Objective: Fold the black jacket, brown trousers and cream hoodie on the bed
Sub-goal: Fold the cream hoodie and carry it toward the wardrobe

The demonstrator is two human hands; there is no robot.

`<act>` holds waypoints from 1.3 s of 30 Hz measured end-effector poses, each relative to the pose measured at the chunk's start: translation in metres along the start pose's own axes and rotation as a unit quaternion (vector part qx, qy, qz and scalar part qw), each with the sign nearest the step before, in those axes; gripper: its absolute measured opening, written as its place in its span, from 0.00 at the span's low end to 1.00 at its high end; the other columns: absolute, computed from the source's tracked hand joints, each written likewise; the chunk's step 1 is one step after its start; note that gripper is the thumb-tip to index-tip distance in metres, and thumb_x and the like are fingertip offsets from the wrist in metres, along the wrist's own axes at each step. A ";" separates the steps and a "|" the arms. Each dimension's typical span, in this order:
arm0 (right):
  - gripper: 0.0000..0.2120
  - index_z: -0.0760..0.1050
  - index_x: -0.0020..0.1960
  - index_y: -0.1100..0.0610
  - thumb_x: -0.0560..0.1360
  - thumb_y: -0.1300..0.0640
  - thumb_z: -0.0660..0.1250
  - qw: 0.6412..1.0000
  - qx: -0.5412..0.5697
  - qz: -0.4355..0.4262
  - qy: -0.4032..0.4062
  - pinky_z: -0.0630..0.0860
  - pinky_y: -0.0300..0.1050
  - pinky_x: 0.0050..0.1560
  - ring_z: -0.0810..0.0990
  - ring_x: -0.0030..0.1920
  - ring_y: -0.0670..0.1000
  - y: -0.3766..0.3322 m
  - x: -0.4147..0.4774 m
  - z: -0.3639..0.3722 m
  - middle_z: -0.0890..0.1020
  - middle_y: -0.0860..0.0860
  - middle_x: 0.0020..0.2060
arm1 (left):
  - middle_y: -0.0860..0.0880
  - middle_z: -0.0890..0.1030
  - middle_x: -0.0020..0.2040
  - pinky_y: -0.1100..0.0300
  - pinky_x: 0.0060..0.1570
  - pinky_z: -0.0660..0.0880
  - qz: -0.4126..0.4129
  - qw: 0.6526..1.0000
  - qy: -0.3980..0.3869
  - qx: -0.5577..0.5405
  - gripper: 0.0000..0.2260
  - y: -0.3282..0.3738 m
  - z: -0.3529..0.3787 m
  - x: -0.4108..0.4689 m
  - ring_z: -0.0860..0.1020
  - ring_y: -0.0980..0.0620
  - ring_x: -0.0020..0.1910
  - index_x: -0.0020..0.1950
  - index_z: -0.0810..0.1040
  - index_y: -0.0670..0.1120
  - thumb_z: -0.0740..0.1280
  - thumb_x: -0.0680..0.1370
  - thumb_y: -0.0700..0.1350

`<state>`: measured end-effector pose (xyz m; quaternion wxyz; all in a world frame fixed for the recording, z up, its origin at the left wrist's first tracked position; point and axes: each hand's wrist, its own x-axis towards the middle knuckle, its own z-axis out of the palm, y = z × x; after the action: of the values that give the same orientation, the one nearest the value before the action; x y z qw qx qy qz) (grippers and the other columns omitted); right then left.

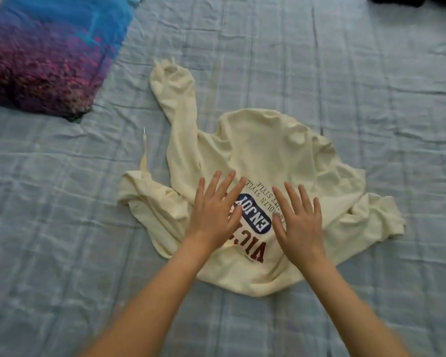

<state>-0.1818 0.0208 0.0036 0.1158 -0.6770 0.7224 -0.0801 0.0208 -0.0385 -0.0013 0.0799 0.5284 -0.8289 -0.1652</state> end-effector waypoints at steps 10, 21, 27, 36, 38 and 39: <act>0.26 0.56 0.79 0.44 0.81 0.44 0.50 0.993 -0.118 -0.004 -0.008 0.51 0.65 0.76 0.57 0.79 0.57 0.062 0.051 0.154 0.63 0.49 0.77 | 0.51 0.53 0.81 0.43 0.76 0.49 -0.006 0.997 -0.001 0.082 0.26 -0.044 0.173 0.047 0.50 0.47 0.79 0.80 0.52 0.57 0.50 0.81 0.58; 0.22 0.72 0.70 0.55 0.78 0.50 0.59 0.995 -0.011 -0.043 0.094 0.73 0.57 0.58 0.75 0.62 0.59 0.085 0.108 0.069 0.77 0.56 0.65 | 0.47 0.75 0.68 0.47 0.60 0.65 0.016 0.997 0.047 0.051 0.20 -0.031 0.106 0.085 0.73 0.46 0.64 0.67 0.75 0.51 0.59 0.76 0.52; 0.35 0.62 0.77 0.55 0.74 0.50 0.70 0.990 -0.051 0.121 0.057 0.69 0.59 0.62 0.72 0.65 0.65 0.165 0.202 0.019 0.71 0.60 0.69 | 0.39 0.71 0.70 0.44 0.67 0.65 0.117 0.978 0.171 -0.013 0.17 -0.003 0.049 0.266 0.70 0.38 0.68 0.68 0.76 0.45 0.66 0.79 0.45; 0.29 0.69 0.66 0.50 0.70 0.41 0.73 0.985 0.084 0.152 -0.024 0.76 0.53 0.47 0.80 0.50 0.63 0.202 0.158 0.051 0.75 0.55 0.51 | 0.50 0.81 0.58 0.61 0.54 0.75 -0.091 0.975 -0.165 -0.121 0.36 -0.021 0.079 0.316 0.78 0.46 0.60 0.68 0.73 0.54 0.70 0.59 0.53; 0.26 0.66 0.64 0.42 0.71 0.38 0.70 0.995 0.059 0.085 -0.017 0.74 0.49 0.40 0.80 0.44 0.60 0.197 0.134 0.044 0.72 0.51 0.46 | 0.60 0.81 0.41 0.67 0.39 0.71 -0.020 0.974 -0.204 -0.099 0.20 -0.020 0.078 0.295 0.81 0.54 0.48 0.50 0.78 0.62 0.69 0.58 0.51; 0.25 0.65 0.65 0.39 0.71 0.36 0.68 0.997 0.047 0.054 -0.024 0.72 0.47 0.38 0.80 0.42 0.58 0.195 0.121 0.039 0.72 0.49 0.44 | 0.60 0.78 0.39 0.65 0.37 0.68 0.010 0.975 -0.205 -0.081 0.16 -0.018 0.078 0.285 0.79 0.54 0.46 0.47 0.77 0.62 0.70 0.60 0.53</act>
<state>-0.3648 -0.0848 -0.0944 0.1685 -0.6325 0.7505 -0.0913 -0.1099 -0.2883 -0.0930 -0.0477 0.4670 -0.8165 -0.3360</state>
